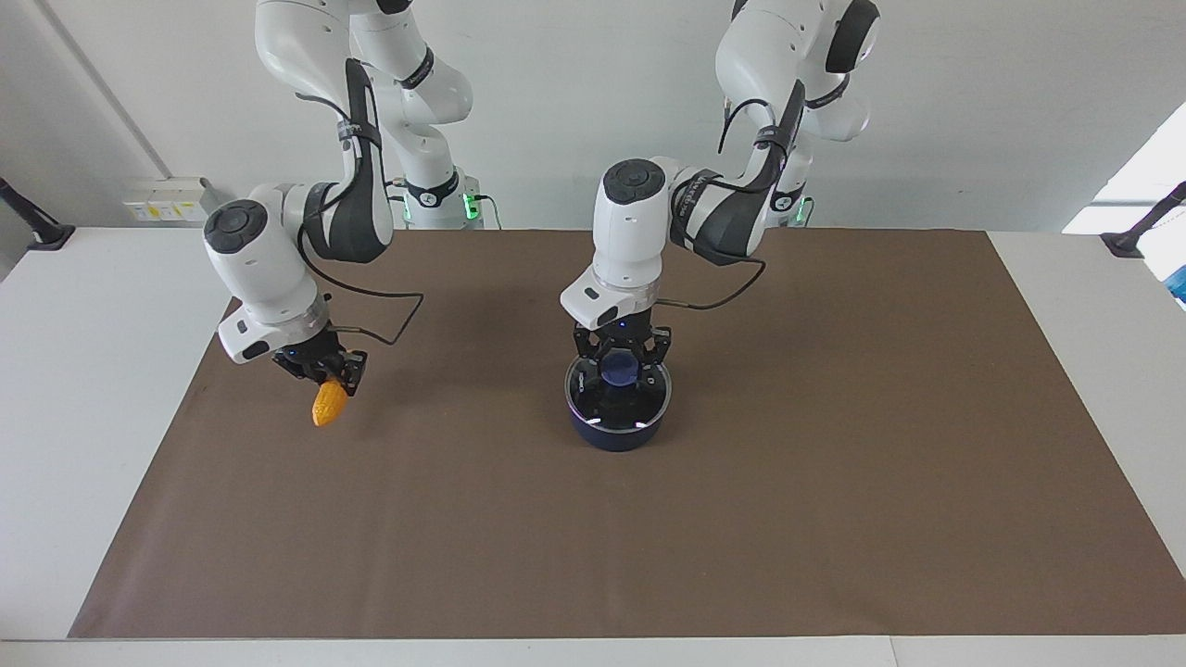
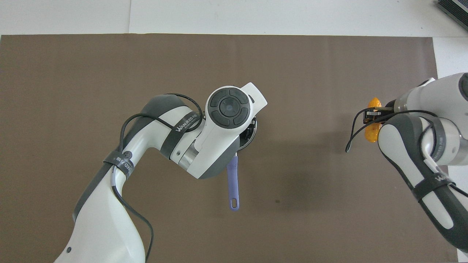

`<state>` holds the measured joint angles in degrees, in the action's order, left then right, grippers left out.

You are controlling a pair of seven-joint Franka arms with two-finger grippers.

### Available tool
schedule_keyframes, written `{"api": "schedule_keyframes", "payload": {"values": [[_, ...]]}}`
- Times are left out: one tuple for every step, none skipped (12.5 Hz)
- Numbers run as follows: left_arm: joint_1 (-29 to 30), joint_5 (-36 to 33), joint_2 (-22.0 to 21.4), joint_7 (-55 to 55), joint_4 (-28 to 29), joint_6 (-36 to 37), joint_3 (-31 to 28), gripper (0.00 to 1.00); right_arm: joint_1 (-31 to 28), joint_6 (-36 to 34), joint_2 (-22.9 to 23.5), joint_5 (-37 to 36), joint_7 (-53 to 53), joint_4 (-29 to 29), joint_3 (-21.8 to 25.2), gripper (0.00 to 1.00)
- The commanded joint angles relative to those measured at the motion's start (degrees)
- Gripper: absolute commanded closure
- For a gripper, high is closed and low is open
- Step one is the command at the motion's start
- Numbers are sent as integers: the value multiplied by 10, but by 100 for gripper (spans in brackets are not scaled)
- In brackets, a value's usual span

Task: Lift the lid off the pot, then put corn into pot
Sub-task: 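Grasp the lid knob with the left gripper while the right gripper grasps the corn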

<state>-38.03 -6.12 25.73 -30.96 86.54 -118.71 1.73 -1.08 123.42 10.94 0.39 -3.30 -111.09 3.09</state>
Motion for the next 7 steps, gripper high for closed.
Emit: {"api": "schedule_keyframes", "payload": {"values": [[-9, -36, 3, -8, -9, 8, -9, 93, -2, -62, -6, 7, -11, 45, -5, 100], [-9, -36, 0, -8, -9, 8, -9, 93, -2, -85, -14, 7, -22, 56, -7, 100], [-9, -35, -5, -8, -9, 8, -9, 94, -1, -105, -23, 7, -39, 64, -9, 100], [-8, -32, -9, -7, -10, 10, -9, 94, -1, -120, -32, 7, -54, 72, -18, 100], [-10, -28, -22, -7, -9, 11, -8, 94, -1, -132, -45, 6, -72, 74, -24, 100], [-10, -28, -33, -5, -9, 20, -8, 94, 8, -143, -57, 3, -95, 73, -24, 100], [-7, -27, -44, -2, -8, 31, -8, 100, 12, -157, -70, -2, -115, 74, -24, 100]]}}
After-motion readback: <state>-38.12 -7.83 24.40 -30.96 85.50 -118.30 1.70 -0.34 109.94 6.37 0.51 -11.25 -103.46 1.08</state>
